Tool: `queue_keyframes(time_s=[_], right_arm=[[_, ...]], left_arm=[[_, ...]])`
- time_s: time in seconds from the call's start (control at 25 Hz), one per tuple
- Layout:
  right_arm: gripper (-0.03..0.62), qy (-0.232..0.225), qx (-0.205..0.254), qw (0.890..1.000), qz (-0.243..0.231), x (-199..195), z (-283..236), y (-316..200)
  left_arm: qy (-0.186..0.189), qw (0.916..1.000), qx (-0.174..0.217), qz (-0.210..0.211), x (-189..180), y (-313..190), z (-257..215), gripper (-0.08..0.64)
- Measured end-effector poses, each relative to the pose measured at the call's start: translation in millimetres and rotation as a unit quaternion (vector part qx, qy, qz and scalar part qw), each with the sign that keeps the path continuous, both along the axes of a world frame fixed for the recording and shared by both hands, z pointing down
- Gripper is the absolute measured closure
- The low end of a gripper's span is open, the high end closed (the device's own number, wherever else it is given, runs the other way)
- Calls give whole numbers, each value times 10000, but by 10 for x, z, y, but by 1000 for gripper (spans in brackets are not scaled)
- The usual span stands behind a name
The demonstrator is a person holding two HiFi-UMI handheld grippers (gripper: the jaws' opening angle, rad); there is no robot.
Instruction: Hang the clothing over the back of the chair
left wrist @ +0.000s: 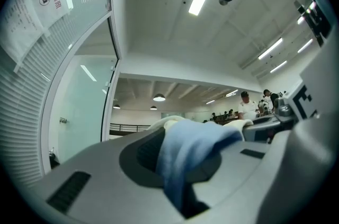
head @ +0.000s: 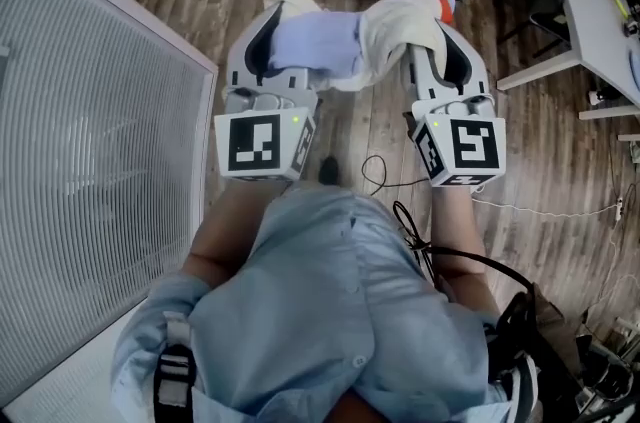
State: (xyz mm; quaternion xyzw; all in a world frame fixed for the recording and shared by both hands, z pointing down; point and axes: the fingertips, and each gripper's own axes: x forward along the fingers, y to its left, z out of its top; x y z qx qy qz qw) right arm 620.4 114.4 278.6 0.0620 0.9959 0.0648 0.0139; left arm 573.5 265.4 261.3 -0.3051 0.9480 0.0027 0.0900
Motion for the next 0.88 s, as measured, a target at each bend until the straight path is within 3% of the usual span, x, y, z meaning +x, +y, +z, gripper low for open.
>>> queue_keyframes(time_s=[0.16,0.52,0.88], right_arm=[[523,9,34,10000,-50,-494,-84,20],[523,58,3,9999,-92,-1177,136,-1],[523,171,-60,9997,-165,-2251,188,-400]], left_arm=[[-18,9999,35,-95,-503,68,-93,518],[94,9998,-3,-152,-1135,68,180,518],[181,9995,-52,-242,-2231,-358,209,518]])
